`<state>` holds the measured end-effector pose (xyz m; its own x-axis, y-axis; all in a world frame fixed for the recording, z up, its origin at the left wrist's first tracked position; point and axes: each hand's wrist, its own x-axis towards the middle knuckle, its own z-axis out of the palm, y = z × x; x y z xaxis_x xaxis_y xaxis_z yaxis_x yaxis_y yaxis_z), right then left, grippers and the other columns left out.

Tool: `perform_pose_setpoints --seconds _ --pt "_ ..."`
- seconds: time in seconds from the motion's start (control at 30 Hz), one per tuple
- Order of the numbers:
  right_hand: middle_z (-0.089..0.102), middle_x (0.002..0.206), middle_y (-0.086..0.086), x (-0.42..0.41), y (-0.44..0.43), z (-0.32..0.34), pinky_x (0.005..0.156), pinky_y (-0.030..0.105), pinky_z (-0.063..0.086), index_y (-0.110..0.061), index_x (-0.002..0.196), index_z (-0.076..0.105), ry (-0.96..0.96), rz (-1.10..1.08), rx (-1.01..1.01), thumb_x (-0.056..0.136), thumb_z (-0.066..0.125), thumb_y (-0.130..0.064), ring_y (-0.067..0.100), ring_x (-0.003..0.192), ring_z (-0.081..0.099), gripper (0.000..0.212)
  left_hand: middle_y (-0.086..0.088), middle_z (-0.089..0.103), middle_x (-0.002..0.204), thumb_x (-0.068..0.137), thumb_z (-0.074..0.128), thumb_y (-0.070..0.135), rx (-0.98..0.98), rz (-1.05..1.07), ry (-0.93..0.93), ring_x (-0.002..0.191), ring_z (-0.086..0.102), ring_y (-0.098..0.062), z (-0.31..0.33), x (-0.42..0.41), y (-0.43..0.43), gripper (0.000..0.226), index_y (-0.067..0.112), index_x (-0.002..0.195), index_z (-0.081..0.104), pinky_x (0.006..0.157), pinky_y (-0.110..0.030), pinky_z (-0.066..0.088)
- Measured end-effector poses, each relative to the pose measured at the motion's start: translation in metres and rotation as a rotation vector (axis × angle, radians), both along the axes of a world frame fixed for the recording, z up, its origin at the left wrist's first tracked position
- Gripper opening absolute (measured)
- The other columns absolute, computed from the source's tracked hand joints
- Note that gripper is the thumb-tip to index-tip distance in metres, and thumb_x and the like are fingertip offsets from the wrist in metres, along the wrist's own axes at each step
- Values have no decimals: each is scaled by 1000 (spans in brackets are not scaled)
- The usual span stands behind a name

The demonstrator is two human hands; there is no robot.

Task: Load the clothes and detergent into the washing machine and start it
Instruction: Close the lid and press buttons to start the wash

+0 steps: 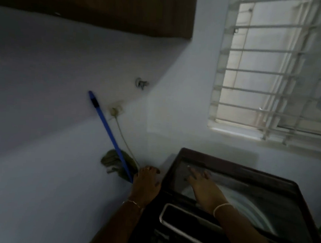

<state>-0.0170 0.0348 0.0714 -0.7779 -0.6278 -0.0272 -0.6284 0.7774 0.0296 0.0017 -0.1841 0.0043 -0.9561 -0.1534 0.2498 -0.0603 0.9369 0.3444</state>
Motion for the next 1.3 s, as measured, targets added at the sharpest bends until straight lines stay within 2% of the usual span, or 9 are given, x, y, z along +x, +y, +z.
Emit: perform_pose_setpoints --seconds 0.13,0.2,0.27,0.37,0.53,0.67,0.8,1.13,1.3 --pt "26 157 5 -47 -61 1 116 33 20 -17 149 28 -5 68 -91 91 39 0 27 139 35 60 -3 52 120 84 54 32 12 44 42 119 46 -24 14 -30 -60 38 21 120 55 97 -37 40" --pt "36 152 3 -77 -94 -8 118 33 12 -18 145 34 34 127 -98 91 39 -2 25 141 32 56 -4 52 121 87 52 34 -32 78 47 117 47 -25 23 -47 -95 37 19 120 55 94 -33 39" --pt "35 153 1 -104 -127 -16 119 35 -2 -17 145 34 56 190 -91 92 38 -1 24 146 19 55 -5 51 128 88 55 32 -62 113 55 121 45 -25 34 -62 -127 41 15 125 54 97 -32 35" --pt "31 155 0 -137 -168 -24 121 38 -4 -16 146 35 71 216 -109 97 35 -9 21 149 11 49 -7 44 141 86 46 39 -137 166 20 134 36 -26 48 -88 -177 55 13 135 47 110 -41 25" --pt "23 158 -1 -190 -215 -44 120 37 -3 -21 148 32 64 203 -175 98 38 -20 19 149 10 50 -6 2 161 93 46 43 -391 211 -218 148 1 -23 66 -158 -241 74 12 152 14 117 -52 -2" --pt "17 160 0 -229 -236 -62 120 40 -3 -21 150 27 45 201 -121 99 38 -23 20 149 8 52 -16 10 159 89 52 43 -657 202 -190 148 7 -31 72 -216 -270 80 4 150 18 115 -61 -3" --pt "15 160 2 -258 -244 -75 121 42 0 -20 149 29 1 173 -121 99 39 -24 21 149 7 52 -21 22 155 86 49 27 -936 191 -146 146 15 -36 75 -261 -285 70 -1 147 29 104 -57 -31" --pt "18 160 2 -290 -252 -100 119 35 5 -20 145 37 -79 145 -116 95 41 -23 22 147 13 51 -32 8 154 100 29 23 -1214 233 -337 144 8 -44 61 -304 -290 61 -12 146 11 117 -57 9" --pt "23 158 4 -293 -257 -106 119 36 12 -18 143 42 -95 144 -124 93 42 -23 24 146 17 50 -28 16 154 102 30 29 -1431 289 -418 144 10 -44 53 -307 -279 60 -9 146 19 115 -57 3"
